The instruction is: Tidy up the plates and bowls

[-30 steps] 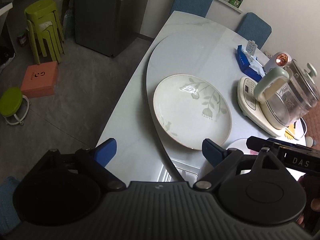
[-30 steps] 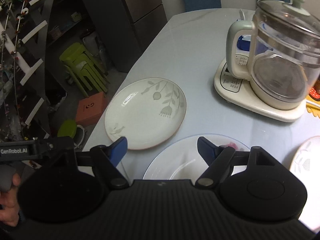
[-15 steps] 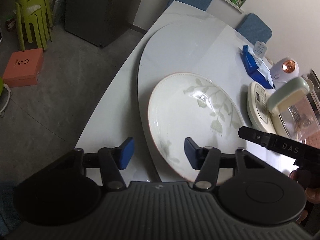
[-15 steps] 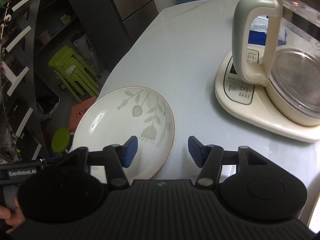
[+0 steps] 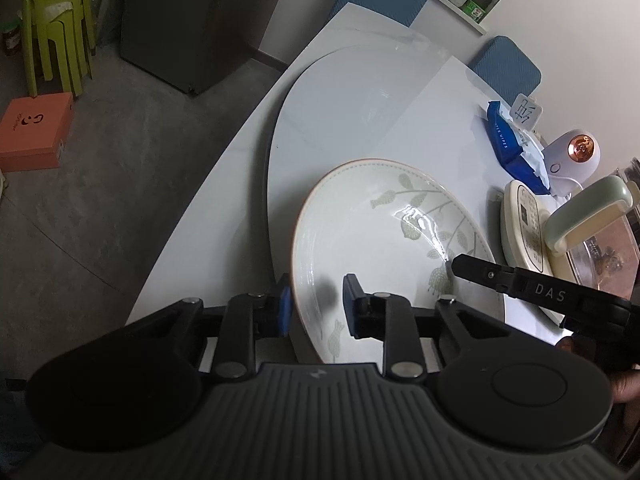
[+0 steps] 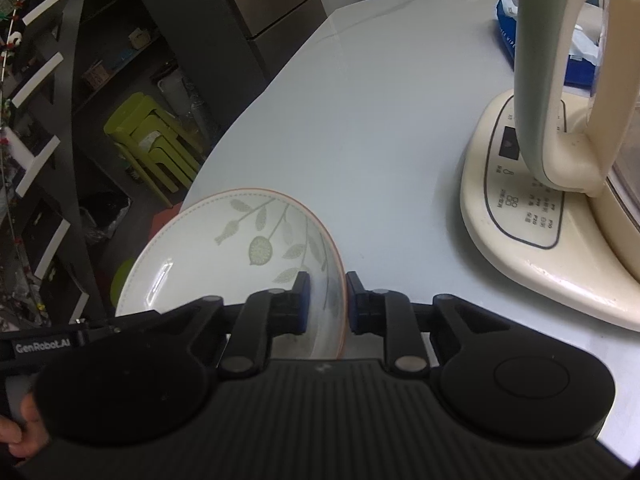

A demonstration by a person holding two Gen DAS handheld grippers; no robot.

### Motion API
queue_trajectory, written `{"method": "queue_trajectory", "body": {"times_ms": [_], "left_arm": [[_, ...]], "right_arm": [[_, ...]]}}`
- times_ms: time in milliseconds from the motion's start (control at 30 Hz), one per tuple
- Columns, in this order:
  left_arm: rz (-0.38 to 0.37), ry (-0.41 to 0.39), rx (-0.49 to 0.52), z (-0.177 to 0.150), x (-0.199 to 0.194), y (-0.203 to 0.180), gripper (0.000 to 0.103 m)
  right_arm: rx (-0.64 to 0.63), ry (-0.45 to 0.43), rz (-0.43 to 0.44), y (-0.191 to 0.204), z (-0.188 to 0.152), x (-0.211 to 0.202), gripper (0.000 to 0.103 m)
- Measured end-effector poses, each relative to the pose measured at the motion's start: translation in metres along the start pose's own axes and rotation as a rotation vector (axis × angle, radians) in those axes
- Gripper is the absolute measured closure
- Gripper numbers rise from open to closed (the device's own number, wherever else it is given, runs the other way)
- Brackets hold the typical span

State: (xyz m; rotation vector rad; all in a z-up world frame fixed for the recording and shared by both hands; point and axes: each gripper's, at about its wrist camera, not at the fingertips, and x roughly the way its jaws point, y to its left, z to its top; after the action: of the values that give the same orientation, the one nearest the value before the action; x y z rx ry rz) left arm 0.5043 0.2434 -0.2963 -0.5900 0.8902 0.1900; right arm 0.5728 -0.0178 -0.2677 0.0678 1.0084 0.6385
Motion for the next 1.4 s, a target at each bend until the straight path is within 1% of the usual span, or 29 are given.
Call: {"method": "queue_trajectory", "body": {"times_ms": [100,167,367,500,667,900,1033,1200,1267,1400], "left_arm": [[-0.017,0.009,-0.013,-0.001,-0.001,0.003,0.073],[-0.028,0.024,-0.028,0.001,-0.001,0.006,0.073],[-0.041,0.06,-0.043,-0.003,-0.007,0.009,0.073],[-0.054,0.075,-0.055,-0.006,-0.015,0.008,0.073],[-0.072,0.069,-0.056,-0.006,-0.033,0.002,0.073],[-0.113,0.041,-0.016,0.001,-0.071,-0.019,0.073],[-0.135,0.037,0.024,0.003,-0.089,-0.037,0.073],[-0.174,0.056,0.071,-0.002,-0.105,-0.06,0.073],[-0.193,0.066,0.106,-0.006,-0.108,-0.071,0.073],[-0.226,0.118,0.122,-0.021,-0.101,-0.083,0.073]], "right_arm": [[0.044,0.016,0.052,-0.009,0.001,0.001,0.081],[0.052,0.018,0.076,-0.012,0.001,-0.001,0.081],[0.043,0.018,0.109,-0.012,0.001,-0.011,0.081],[0.034,0.025,0.117,-0.011,0.001,-0.018,0.08],[0.027,0.011,0.119,-0.01,0.0,-0.033,0.08],[0.054,-0.034,0.126,-0.013,0.002,-0.075,0.08],[0.071,-0.068,0.106,-0.016,-0.002,-0.104,0.08],[0.1,-0.108,0.071,-0.021,-0.01,-0.139,0.08],[0.112,-0.122,0.043,-0.024,-0.016,-0.15,0.08],[0.119,-0.141,0.002,-0.034,-0.033,-0.164,0.08]]}}
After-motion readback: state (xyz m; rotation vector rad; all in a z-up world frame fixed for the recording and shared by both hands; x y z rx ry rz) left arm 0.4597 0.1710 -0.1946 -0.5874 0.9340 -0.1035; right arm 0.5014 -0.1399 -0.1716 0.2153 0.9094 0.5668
